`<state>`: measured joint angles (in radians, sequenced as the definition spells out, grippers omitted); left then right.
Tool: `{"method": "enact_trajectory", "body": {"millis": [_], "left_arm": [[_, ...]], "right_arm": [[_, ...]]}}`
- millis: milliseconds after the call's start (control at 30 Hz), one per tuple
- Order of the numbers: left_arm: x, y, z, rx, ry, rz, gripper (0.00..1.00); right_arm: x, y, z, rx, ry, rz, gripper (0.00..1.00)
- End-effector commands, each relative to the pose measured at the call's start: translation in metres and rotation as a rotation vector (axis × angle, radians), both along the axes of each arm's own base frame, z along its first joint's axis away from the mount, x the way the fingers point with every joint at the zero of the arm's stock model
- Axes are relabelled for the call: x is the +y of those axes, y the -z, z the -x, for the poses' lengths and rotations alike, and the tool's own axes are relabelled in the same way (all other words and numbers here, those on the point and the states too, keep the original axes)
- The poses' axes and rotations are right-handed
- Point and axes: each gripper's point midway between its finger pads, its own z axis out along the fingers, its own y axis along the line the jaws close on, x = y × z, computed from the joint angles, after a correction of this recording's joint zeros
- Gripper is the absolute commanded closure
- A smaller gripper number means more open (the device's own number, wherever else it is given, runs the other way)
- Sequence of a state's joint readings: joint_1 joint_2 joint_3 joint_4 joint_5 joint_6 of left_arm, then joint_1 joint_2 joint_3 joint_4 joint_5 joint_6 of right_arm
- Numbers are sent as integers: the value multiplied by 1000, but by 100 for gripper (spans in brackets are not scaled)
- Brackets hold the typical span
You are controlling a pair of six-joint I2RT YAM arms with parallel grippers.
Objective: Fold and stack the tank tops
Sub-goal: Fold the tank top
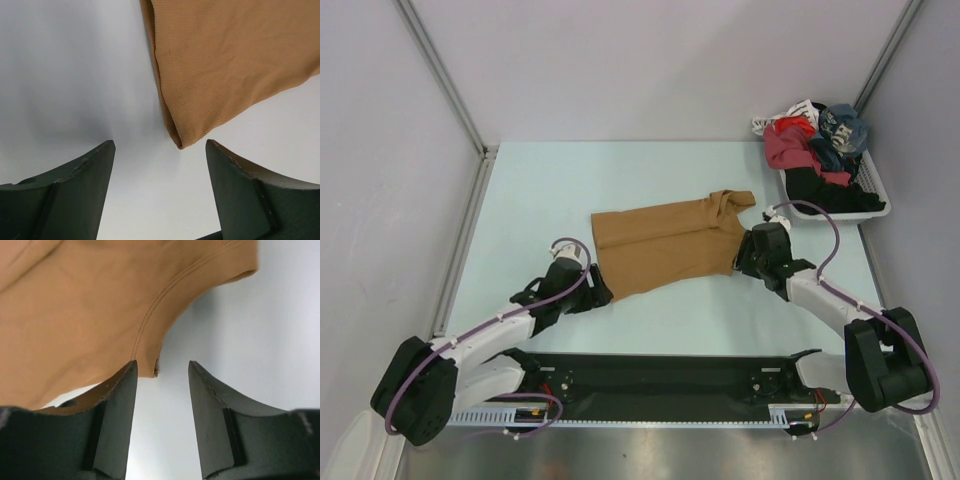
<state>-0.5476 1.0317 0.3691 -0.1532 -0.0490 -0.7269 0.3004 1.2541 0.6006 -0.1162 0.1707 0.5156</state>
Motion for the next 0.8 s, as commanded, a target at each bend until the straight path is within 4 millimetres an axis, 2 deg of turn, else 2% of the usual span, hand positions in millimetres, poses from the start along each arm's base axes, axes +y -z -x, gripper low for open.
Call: {"method": "enact_trajectory", "body": {"millis": [0,167,300,500,667,767], "left_arm": [[-15,-8,-7,-23,-7,43,21],[-27,-1,-2,15,-13,46,24],[-28,4,-2,33,-41,43,25],[-28,10,-5,40,-48,25,32],[-27,13,-6,41,-63,25,45],[-26,15,-5,43,-70,29,47]], "right_arm": [[16,8,13,36,-99,-39,49],[26,23,15,85,-134,-52,49],[32,31,14,106,-157,-55,51],[37,38,16,123,-174,-60,58],[38,37,12,112,-179,-58,82],[38,37,12,111,-184,-54,99]]}}
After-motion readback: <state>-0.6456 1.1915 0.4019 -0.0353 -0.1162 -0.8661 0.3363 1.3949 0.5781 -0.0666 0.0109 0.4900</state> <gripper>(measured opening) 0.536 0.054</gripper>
